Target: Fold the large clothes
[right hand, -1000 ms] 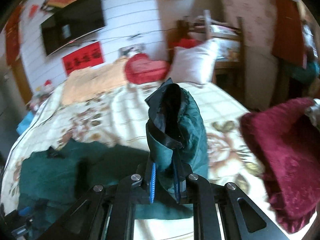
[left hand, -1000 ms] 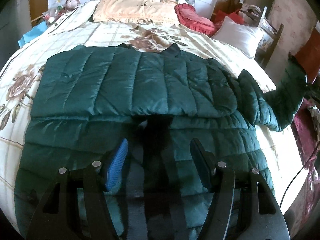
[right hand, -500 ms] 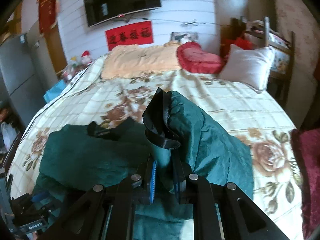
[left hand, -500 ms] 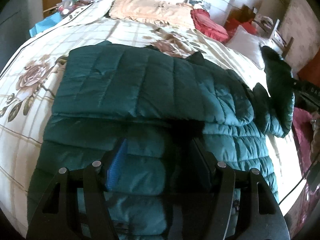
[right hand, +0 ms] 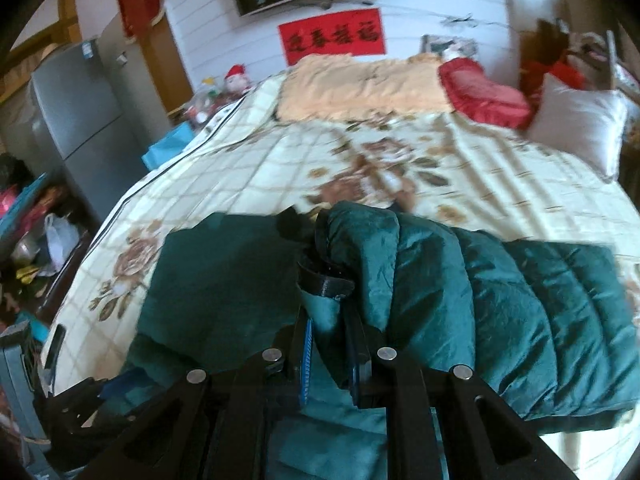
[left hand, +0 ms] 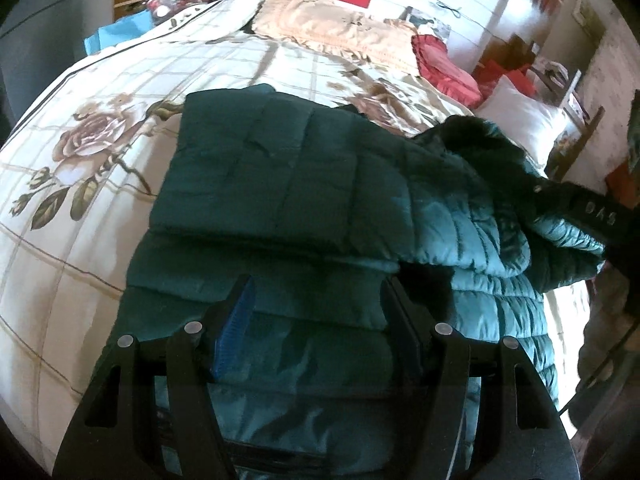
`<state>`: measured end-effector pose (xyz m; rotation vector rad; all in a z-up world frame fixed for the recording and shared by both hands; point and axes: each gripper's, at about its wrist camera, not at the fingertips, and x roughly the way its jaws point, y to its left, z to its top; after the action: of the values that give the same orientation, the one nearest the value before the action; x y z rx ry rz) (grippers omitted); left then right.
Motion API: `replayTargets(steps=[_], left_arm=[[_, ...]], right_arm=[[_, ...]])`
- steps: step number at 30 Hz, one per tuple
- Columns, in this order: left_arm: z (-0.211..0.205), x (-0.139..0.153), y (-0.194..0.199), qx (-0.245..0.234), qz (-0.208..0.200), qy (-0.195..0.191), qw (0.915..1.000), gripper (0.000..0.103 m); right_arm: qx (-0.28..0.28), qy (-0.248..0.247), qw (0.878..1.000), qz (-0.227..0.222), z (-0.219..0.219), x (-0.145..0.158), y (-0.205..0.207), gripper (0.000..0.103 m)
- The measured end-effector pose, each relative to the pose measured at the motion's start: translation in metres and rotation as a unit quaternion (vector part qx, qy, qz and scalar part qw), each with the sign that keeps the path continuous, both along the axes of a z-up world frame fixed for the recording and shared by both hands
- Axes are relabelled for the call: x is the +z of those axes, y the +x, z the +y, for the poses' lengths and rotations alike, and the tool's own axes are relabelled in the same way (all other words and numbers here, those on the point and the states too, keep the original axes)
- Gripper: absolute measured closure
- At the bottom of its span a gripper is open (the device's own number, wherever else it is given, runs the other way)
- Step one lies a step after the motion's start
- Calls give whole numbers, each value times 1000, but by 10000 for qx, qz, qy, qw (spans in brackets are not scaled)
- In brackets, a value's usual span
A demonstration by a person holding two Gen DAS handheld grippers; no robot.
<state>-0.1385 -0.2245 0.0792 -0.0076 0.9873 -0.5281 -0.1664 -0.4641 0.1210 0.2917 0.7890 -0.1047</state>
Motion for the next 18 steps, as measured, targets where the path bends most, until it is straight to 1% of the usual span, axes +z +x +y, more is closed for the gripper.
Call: replayTargets(steps=[2, 5, 6, 9, 12, 14, 15, 16, 18], left_arm=[[3, -1, 2, 35, 19, -16, 10000, 38], [7, -2, 5, 94, 44, -59, 9999, 38], [8, -3, 6, 111, 51, -71, 9999, 38], [9, -5, 8, 138, 72, -90, 9998, 38], [10, -6, 9, 148, 114, -112, 9998, 38], [10, -5, 8, 137, 116, -128, 9998, 38], [11, -4, 8, 124, 112, -156, 9997, 38], [12, -3, 8, 118, 109, -207, 9997, 38], [14, 0, 8, 137, 138, -367, 9991, 38]], right_arm=[[104, 196, 9998, 22, 7, -7, 6, 89], [319, 619, 9976, -9, 17, -16, 14, 89], [456, 795, 9958, -57, 21, -19, 16, 89], [724, 1103, 9911, -153, 33, -25, 23, 89], [765, 1255, 9887, 284, 39, -42, 38, 88], [830, 1545, 9838, 362, 38, -49, 42, 64], [847, 1720, 9810, 303, 37, -48, 41, 46], [822, 1726, 9812, 263, 37, -45, 37, 38], [848, 1555, 9841, 147, 38, -33, 28, 37]])
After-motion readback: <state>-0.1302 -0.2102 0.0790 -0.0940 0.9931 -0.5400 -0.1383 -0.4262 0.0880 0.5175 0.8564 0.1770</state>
